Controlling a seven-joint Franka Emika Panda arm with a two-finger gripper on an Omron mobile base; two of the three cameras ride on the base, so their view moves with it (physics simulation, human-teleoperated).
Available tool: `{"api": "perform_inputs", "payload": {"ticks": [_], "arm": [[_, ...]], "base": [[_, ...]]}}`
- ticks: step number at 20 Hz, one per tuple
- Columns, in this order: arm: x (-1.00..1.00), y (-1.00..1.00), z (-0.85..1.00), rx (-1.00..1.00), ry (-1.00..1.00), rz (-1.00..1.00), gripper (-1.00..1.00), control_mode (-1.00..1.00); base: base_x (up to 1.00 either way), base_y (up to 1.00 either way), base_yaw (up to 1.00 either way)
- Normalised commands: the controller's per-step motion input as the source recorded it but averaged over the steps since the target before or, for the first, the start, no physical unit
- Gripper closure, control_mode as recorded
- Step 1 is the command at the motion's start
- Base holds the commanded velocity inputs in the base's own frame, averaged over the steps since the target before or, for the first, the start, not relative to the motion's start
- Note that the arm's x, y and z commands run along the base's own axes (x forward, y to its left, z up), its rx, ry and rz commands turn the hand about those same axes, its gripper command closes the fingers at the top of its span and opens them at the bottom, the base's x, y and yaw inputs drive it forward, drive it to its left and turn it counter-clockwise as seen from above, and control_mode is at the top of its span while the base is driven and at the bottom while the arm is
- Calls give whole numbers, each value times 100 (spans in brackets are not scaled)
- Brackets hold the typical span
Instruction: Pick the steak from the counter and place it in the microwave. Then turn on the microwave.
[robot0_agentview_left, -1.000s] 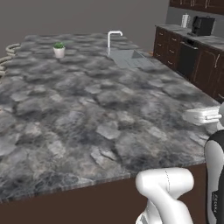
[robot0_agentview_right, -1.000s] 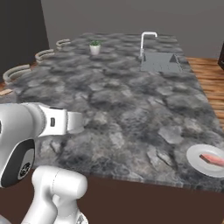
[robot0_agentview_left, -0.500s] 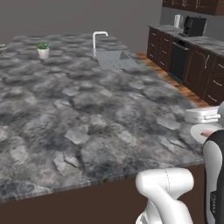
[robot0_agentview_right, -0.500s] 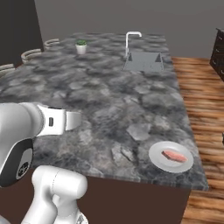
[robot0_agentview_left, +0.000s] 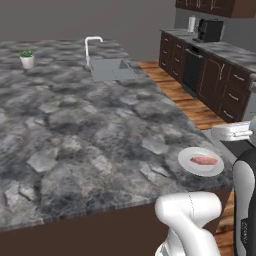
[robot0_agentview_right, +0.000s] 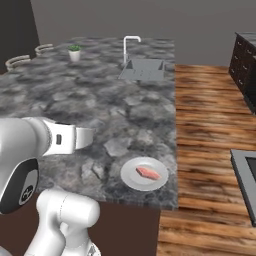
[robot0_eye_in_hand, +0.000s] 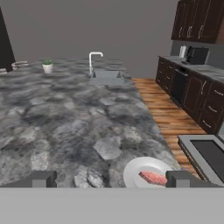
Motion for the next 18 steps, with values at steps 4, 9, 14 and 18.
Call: {"api": "perform_inputs", "payload": {"ticks": [4, 9, 14, 18], "arm": [[0, 0, 0, 0, 0, 0, -100, 100], [0, 0, 0, 0, 0, 0, -100, 100], [0, 0, 0, 0, 0, 0, -100, 100], [0, 0, 0, 0, 0, 0, -100, 100]], "base": [[13, -69, 0], [4, -45, 0], [0, -1, 0], [0, 0, 0]]}}
